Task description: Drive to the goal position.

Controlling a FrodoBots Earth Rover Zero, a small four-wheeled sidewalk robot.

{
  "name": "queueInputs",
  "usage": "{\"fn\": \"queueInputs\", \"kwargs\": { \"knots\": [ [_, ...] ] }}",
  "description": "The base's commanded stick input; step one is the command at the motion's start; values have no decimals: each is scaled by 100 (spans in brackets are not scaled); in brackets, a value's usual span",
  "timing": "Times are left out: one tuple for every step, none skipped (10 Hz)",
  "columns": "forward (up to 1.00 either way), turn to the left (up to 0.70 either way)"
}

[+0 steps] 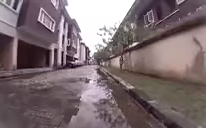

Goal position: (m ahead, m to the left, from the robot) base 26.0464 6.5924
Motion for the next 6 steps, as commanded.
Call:
{"fn": "queueInputs", "kwargs": {
  "knots": [
    [50, 0],
    [50, 0],
    [50, 0],
    [50, 0],
    [50, 0],
    [50, 0]
  ]
}}
